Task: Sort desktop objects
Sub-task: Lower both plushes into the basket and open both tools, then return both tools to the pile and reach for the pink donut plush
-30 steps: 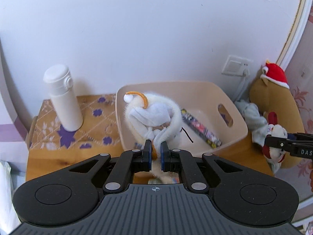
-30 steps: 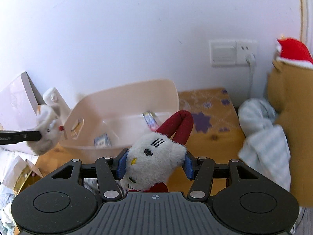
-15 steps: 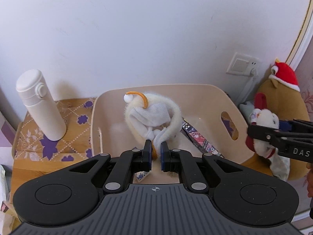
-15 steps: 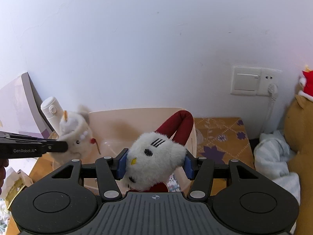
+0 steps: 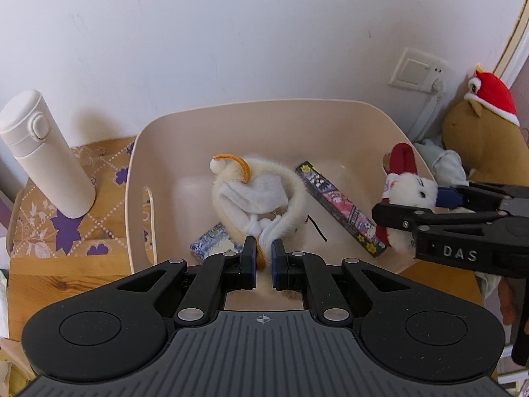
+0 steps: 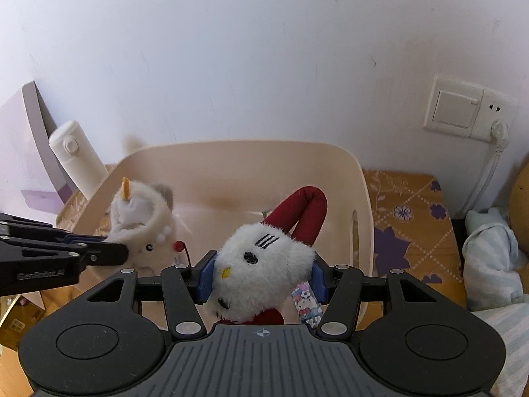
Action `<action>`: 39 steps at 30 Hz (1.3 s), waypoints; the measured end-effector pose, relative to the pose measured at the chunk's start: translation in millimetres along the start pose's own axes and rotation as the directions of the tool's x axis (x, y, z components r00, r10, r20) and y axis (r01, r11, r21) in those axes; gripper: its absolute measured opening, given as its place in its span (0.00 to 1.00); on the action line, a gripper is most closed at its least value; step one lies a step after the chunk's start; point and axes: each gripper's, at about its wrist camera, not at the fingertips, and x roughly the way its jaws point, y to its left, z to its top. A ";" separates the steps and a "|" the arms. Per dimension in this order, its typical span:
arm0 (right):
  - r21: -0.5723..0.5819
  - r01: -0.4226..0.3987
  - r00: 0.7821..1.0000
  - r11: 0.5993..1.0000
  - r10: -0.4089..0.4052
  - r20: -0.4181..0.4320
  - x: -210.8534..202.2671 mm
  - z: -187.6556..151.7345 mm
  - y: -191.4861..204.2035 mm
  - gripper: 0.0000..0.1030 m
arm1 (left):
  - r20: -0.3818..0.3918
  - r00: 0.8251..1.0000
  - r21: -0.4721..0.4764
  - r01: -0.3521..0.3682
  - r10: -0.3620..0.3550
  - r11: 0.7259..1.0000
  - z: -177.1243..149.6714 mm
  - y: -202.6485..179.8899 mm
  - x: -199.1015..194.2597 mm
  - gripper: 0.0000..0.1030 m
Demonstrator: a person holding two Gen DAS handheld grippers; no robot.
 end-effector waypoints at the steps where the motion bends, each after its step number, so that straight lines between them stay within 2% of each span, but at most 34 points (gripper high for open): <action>1: -0.003 0.004 1.000 1.000 -0.004 -0.008 1.6 -0.3 -0.2 0.52 | -0.005 1.000 0.002 -0.004 0.004 1.000 -0.4 -0.6 1.0 0.08; 4: -0.004 0.011 1.000 1.000 -0.011 -0.025 3.1 -1.3 -1.5 0.54 | -0.028 0.999 -0.020 -0.028 0.028 0.999 -2.0 -0.6 5.0 0.10; 6: 0.006 0.015 1.000 1.000 -0.015 -0.027 1.4 -2.9 -2.3 0.62 | -0.027 0.999 -0.055 -0.024 0.023 0.998 -4.0 2.0 5.0 0.12; 8: 0.020 0.013 1.000 1.000 -0.013 -0.022 -2.1 -4.6 -3.1 0.64 | -0.015 1.000 -0.082 -0.002 0.001 0.997 -6.0 4.9 2.5 0.20; 10: 0.031 0.006 1.000 1.000 -0.006 -0.022 -6.2 -6.0 -3.8 0.68 | -0.010 1.000 -0.089 -0.008 0.007 0.996 -7.0 5.0 0.1 0.45; 12: 0.031 0.014 1.000 0.999 -0.013 -0.015 -11.5 -5.4 -3.1 0.74 | 0.010 1.000 -0.087 -0.026 0.027 0.996 -7.9 3.2 -4.7 0.61; 13: 0.031 0.019 1.000 0.999 -0.018 -0.009 -14.8 -6.2 -3.1 0.76 | 0.021 0.999 -0.088 -0.031 0.033 0.996 -8.3 2.5 -7.8 0.67; 15: 0.040 0.025 1.000 0.999 -0.026 0.003 -21.2 -7.0 -4.1 0.80 | 0.039 0.998 -0.102 -0.042 0.046 0.994 -9.3 2.5 -14.1 0.71; 17: 0.053 0.033 0.999 0.998 -0.034 0.006 -20.7 -5.3 -8.9 0.87 | 0.044 0.998 -0.112 -0.040 0.045 0.993 -9.9 3.1 -20.0 0.71; 20: 0.075 0.023 0.999 0.997 -0.024 0.021 -31.1 -10.7 -10.1 0.90 | 0.052 0.997 -0.116 -0.045 0.051 0.992 -12.6 5.0 -29.7 0.71; 23: 0.065 0.037 0.998 0.997 -0.039 0.039 -42.6 -14.2 -7.8 1.00 | 0.052 0.996 -0.125 -0.059 0.066 0.990 -19.4 10.3 -39.5 0.76; 31: 0.058 0.042 0.999 0.997 -0.043 0.016 -62.0 -36.4 -7.1 1.00 | 0.048 0.993 -0.170 -0.101 0.111 0.980 -49.4 27.0 -65.7 0.77; 39: 0.110 -0.001 0.999 0.994 0.006 -0.049 -77.8 -86.6 7.2 1.00 | -0.027 0.994 -0.177 -0.110 0.107 0.978 -98.2 31.9 -75.5 0.77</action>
